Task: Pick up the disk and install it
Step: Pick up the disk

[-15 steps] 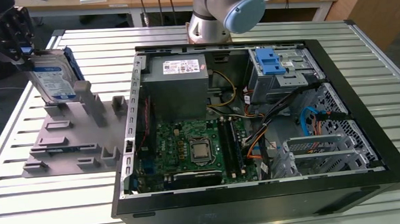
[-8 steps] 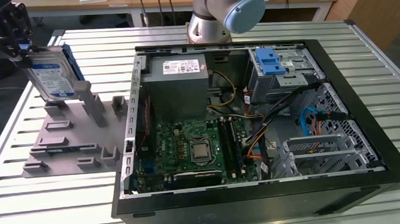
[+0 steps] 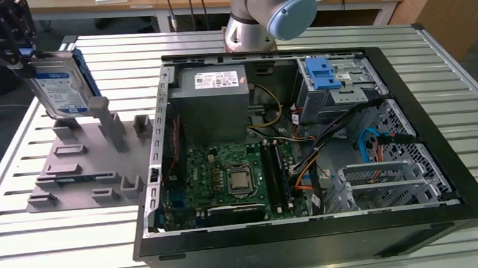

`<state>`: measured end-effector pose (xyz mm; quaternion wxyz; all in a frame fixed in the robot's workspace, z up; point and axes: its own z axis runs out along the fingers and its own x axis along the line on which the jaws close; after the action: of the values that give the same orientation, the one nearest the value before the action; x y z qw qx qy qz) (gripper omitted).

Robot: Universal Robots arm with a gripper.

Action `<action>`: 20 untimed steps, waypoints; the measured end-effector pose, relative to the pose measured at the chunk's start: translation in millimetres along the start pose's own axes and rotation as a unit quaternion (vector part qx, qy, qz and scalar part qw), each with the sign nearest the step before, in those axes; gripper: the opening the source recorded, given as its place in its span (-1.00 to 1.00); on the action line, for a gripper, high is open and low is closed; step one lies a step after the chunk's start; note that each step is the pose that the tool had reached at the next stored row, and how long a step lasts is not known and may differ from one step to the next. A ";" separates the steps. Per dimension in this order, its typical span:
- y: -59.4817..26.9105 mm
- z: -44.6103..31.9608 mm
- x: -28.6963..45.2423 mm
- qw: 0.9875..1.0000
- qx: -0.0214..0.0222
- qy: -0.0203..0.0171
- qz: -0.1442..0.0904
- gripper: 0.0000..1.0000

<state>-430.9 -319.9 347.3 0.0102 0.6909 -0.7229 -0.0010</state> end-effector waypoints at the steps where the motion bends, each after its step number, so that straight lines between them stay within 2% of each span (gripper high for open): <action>1: 0.0 -0.8 0.0 1.000 0.000 0.000 0.000 -0.27; 20: 0.2 -11.7 0.1 1.000 0.000 0.000 0.000 -0.27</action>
<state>-430.8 -319.9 359.0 0.0102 0.6909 -0.7229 -0.0010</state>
